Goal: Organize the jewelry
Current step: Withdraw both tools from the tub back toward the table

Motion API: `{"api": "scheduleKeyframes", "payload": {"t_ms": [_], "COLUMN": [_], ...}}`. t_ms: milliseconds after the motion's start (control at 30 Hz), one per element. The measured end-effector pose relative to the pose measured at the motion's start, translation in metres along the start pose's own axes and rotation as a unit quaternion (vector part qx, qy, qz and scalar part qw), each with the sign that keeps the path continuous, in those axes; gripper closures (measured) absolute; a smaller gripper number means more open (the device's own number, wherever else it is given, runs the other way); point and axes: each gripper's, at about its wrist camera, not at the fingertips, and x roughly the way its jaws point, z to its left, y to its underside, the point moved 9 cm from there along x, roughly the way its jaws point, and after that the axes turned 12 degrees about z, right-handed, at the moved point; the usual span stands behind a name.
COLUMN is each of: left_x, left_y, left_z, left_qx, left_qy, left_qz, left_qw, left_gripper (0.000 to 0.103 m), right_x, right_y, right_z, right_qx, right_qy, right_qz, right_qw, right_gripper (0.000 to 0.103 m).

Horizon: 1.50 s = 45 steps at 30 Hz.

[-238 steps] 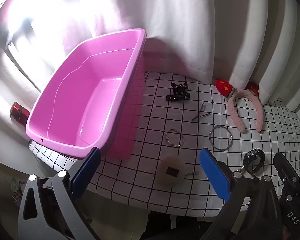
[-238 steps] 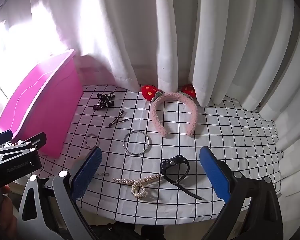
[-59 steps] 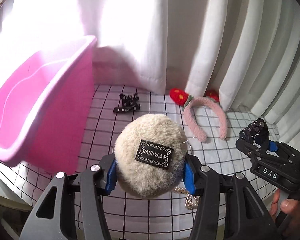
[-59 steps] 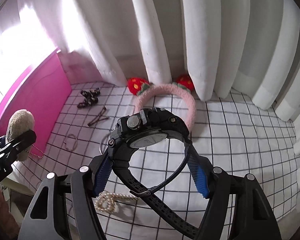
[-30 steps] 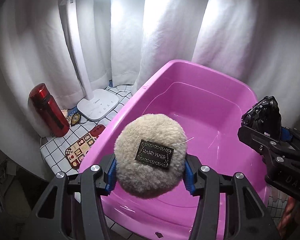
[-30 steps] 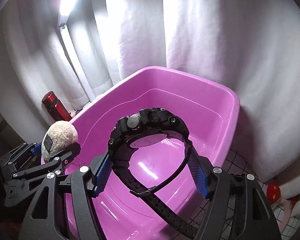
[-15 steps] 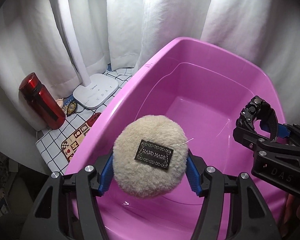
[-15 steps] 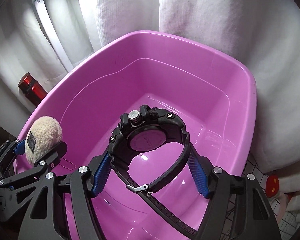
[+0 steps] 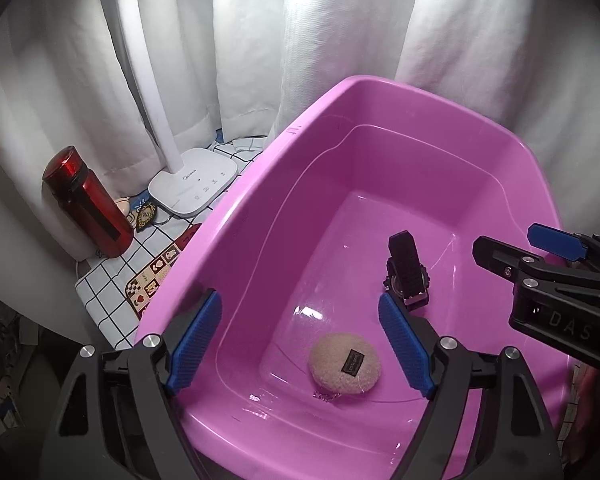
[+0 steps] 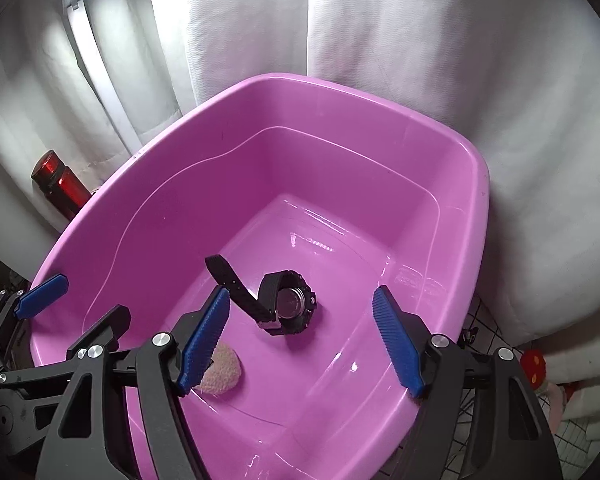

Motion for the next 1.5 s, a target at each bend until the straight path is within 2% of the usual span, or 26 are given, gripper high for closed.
{"api": "scheduleKeyframes", "payload": {"t_ms": [400,600,733,933,1167,1333,1500], "left_x": [-0.025,-0.045,-0.061,-0.083,-0.093,-0.094,-0.083], "left_y": [0.021,0.031,0.039,0.057,0.087,0.111,0.134], "left_z": [0.002,-0.005,-0.02,-0.059,-0.12,-0.161,-0.196], "left_qx": [-0.009,-0.006,0.002,0.029,0.075,0.108,0.138], "left_qy": [-0.002,0.004,0.012,0.031,0.068,0.093,0.101], "left_qz": [-0.012,-0.022,-0.033,-0.049,-0.045,-0.038,-0.025], "left_qw": [0.9999,0.9997,0.9994,0.9979,0.9938,0.9891,0.9849], "left_gripper": [0.021,0.021,0.02,0.013,0.01,0.008,0.008], "right_x": [-0.029,-0.047,-0.06,-0.085,-0.107,-0.105,-0.09], "right_y": [0.019,0.043,0.067,0.124,0.213,0.279,0.329], "right_z": [-0.007,-0.012,-0.032,-0.089,-0.177,-0.22,-0.246], "right_qx": [0.023,0.035,0.058,0.114,0.198,0.248,0.287], "right_qy": [-0.015,-0.023,-0.028,-0.018,0.027,0.051,0.051], "right_qz": [-0.036,-0.054,-0.064,-0.077,-0.079,-0.061,-0.037], "right_qw": [0.999,0.998,0.996,0.99,0.977,0.966,0.956], "right_gripper": [0.032,0.032,0.032,0.032,0.032,0.032,0.032]}}
